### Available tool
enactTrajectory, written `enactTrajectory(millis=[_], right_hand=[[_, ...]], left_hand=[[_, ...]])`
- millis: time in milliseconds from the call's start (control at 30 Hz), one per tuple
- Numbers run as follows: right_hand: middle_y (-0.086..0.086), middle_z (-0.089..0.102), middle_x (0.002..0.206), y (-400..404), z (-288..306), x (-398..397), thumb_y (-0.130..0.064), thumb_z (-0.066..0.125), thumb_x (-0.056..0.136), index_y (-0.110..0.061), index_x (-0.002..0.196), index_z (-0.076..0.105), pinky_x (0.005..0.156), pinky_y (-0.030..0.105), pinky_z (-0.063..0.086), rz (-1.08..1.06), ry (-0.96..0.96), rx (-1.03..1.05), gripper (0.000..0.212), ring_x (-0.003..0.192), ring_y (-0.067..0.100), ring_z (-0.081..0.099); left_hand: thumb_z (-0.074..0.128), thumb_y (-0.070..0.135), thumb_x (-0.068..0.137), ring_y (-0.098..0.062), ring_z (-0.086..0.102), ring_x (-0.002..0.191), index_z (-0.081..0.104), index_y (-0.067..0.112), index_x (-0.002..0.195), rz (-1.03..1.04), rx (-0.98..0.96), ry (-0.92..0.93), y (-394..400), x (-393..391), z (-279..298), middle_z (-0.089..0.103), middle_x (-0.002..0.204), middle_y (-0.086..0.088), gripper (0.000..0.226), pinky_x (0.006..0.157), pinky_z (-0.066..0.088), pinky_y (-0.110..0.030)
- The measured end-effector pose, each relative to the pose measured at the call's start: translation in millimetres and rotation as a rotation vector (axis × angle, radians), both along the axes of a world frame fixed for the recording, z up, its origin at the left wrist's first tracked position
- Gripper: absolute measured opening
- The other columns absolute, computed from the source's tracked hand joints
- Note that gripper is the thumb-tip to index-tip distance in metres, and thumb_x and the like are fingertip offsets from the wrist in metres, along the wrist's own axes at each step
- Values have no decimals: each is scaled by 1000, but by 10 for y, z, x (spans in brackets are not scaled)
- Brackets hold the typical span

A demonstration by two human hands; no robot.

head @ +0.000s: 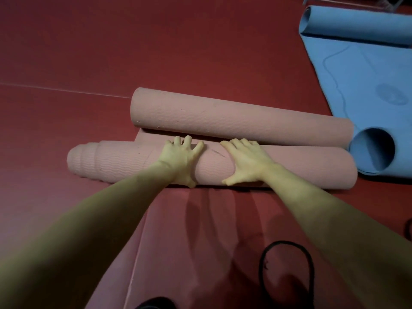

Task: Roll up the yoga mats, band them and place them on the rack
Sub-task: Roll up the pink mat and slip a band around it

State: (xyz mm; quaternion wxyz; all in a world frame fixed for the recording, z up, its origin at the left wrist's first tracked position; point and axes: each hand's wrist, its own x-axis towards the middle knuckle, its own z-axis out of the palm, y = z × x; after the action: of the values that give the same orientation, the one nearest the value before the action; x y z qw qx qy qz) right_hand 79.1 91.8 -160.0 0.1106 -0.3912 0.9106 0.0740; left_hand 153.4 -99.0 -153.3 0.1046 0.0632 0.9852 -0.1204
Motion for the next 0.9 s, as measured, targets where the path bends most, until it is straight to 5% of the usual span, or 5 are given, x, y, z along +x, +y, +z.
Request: enactTrajectory(millis=[333,467,567,767,900], right_hand=[[4,31,150,47,47,49,-69,70,63,-15,149,17,117,44,14,-52,-83,-81,114,137,25,30],[0,38,146,247,92,12,-47,57,88,-20,145,32,114,35,17,-129,-190,-259,68,134,20,34],[2,50,136,490,92,-80,-41,35,100,-21,133,50,105,39,31,-257,-80,-291,41,125,24,44],[16,54,129,490,38,-324,-45,20,102,-9,123,56,101,44,29,-512,8,-135,55,121,33,48],[23,33,146,275,3,-475,-53,22,99,-10,145,29,107,48,22,-629,-61,-140,64,132,36,37]], left_hand=[[70,69,56,-28,40,123,20,7,144,-91,115,53,159,-14,-94,36,138,-9,118,103,33,-39],[73,70,51,-28,42,119,26,6,137,-79,127,15,446,-146,-112,40,133,-8,118,101,35,-42],[72,74,49,-27,41,121,25,9,139,-77,137,-3,462,-187,-129,38,135,-6,121,103,34,-41],[67,80,48,-28,45,119,25,14,140,-40,231,8,455,-257,-119,43,135,-4,121,102,35,-41],[52,86,42,-28,47,116,40,11,128,-70,302,43,355,-355,-152,47,129,-5,115,101,37,-39]])
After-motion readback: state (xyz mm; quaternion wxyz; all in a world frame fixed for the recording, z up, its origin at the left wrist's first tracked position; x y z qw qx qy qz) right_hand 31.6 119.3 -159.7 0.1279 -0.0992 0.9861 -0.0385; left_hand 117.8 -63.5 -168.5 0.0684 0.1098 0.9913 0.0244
